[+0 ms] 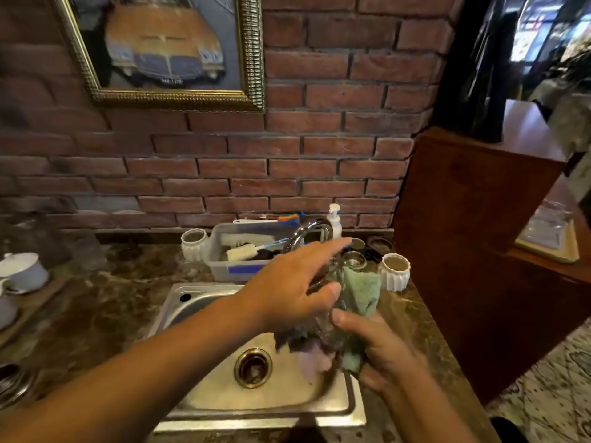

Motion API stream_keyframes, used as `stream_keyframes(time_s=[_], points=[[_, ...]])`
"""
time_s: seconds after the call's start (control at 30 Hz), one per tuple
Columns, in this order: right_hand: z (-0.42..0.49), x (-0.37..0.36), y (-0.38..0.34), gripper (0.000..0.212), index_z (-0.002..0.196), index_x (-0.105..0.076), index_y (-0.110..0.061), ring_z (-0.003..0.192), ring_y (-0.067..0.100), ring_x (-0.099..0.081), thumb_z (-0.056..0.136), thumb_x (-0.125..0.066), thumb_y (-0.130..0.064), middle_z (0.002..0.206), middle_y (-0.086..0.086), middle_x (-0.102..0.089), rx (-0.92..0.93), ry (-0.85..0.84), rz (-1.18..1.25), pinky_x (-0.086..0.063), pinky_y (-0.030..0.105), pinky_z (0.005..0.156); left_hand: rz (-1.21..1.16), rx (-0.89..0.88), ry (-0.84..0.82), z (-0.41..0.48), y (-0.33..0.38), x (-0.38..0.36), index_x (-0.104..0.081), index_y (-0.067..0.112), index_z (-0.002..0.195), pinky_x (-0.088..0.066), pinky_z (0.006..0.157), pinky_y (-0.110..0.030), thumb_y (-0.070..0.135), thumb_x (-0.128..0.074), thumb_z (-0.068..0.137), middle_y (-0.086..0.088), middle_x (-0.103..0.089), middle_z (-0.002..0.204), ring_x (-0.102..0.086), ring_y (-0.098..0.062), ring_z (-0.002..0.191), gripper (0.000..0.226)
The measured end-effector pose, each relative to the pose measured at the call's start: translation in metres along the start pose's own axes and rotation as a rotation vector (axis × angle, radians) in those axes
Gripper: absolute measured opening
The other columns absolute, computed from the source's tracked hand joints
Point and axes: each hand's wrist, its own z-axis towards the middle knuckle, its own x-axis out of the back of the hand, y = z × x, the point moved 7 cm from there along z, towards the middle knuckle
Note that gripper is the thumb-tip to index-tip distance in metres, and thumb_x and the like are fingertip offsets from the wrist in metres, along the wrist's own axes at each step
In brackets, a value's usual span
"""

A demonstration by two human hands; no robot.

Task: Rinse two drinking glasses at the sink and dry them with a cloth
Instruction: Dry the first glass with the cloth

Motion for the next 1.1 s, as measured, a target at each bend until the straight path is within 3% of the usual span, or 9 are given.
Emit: stream_keyframes(time_s=[0.2, 0.3, 0.37, 0.47, 0.57, 0.7, 0.77, 0.93, 1.1], points=[[0.009, -0.028, -0.010, 0.042, 0.105, -0.071, -0.031, 0.081, 0.035, -0.075, 0.072, -0.078, -0.008, 0.094, 0.013, -0.077, 0.311, 0.094, -0.491, -0.061, 0.053, 0.072, -0.185, 0.294, 0.021, -0.012, -0.026, 0.011, -0.044, 0.037, 0.144, -0.044, 0.086, -0.028, 0.066, -0.028, 0.075, 0.005, -0.046, 0.124, -0.051, -0.016, 0.116, 0.077], [0.001, -0.048, -0.026, 0.066, 0.134, -0.053, -0.034, 0.116, 0.000, -0.058, 0.071, -0.069, -0.034, 0.125, -0.010, -0.061, 0.619, 0.254, -1.163, -0.045, 0.010, 0.095, -0.186, 0.382, 0.075, -0.003, -0.030, 0.020, -0.058, 0.016, 0.129, -0.046, 0.097, -0.041, 0.049, -0.027, 0.083, -0.012, -0.059, 0.130, -0.055, -0.032, 0.118, 0.064], [-0.002, -0.055, -0.028, 0.079, 0.145, -0.046, -0.022, 0.123, -0.002, -0.048, 0.073, -0.065, -0.048, 0.134, -0.010, -0.050, 0.665, 0.334, -1.308, -0.036, 0.002, 0.096, -0.262, 0.456, 0.136, -0.005, -0.033, 0.026, -0.063, 0.013, 0.111, -0.047, 0.088, -0.040, 0.049, -0.030, 0.081, -0.012, -0.066, 0.117, -0.060, -0.033, 0.109, 0.057], [-0.003, -0.055, -0.025, 0.076, 0.141, -0.050, -0.027, 0.110, 0.008, -0.065, 0.071, -0.079, -0.036, 0.122, -0.008, -0.065, 0.554, 0.258, -1.055, -0.055, 0.018, 0.087, -0.358, 0.400, 0.229, -0.016, -0.030, 0.024, -0.060, 0.032, 0.096, -0.052, 0.076, -0.036, 0.050, -0.037, 0.080, 0.003, -0.067, 0.096, -0.064, -0.018, 0.094, 0.033], [-0.003, -0.052, -0.022, 0.058, 0.119, -0.064, -0.034, 0.092, 0.028, -0.074, 0.067, -0.083, -0.017, 0.105, 0.005, -0.075, 0.292, 0.086, -0.639, -0.063, 0.042, 0.072, -0.339, 0.205, 0.237, -0.030, -0.013, 0.024, -0.055, 0.036, 0.122, -0.050, 0.073, -0.024, 0.050, -0.043, 0.085, 0.013, -0.064, 0.100, -0.063, -0.006, 0.093, 0.042], [-0.016, -0.055, 0.002, 0.059, 0.116, -0.070, -0.020, 0.097, 0.036, -0.073, 0.060, -0.088, -0.011, 0.108, 0.017, -0.075, -0.037, -0.147, 0.028, -0.061, 0.046, 0.076, -0.159, -0.198, 0.131, -0.039, 0.026, 0.035, -0.044, 0.033, 0.139, -0.038, 0.075, -0.008, 0.047, -0.040, 0.085, 0.034, -0.049, 0.105, -0.053, 0.009, 0.096, 0.056], [-0.020, -0.059, 0.008, 0.063, 0.120, -0.067, -0.018, 0.103, 0.039, -0.071, 0.061, -0.088, -0.008, 0.114, 0.022, -0.073, -0.067, -0.174, 0.137, -0.060, 0.047, 0.080, -0.122, -0.259, 0.078, -0.040, 0.029, 0.037, -0.047, 0.028, 0.139, -0.041, 0.079, -0.016, 0.048, -0.036, 0.086, 0.032, -0.049, 0.113, -0.051, 0.007, 0.102, 0.058], [-0.013, -0.052, -0.008, 0.046, 0.109, -0.067, -0.035, 0.099, 0.029, -0.073, 0.072, -0.079, -0.011, 0.106, 0.005, -0.076, 0.175, 0.089, -0.532, -0.060, 0.053, 0.084, -0.215, 0.143, 0.106, -0.032, 0.003, 0.022, -0.052, 0.032, 0.133, -0.044, 0.080, -0.021, 0.058, -0.036, 0.085, 0.004, -0.045, 0.114, -0.051, -0.013, 0.107, 0.056], [-0.018, -0.057, -0.023, 0.080, 0.141, -0.045, -0.031, 0.111, -0.001, -0.055, 0.070, -0.081, -0.040, 0.123, -0.015, -0.056, 0.443, 0.390, -1.421, -0.050, 0.016, 0.087, -0.227, 0.329, 0.189, -0.024, -0.007, 0.014, -0.054, 0.027, 0.123, -0.051, 0.082, -0.034, 0.043, -0.045, 0.099, 0.001, -0.057, 0.111, -0.058, -0.017, 0.103, 0.030]])
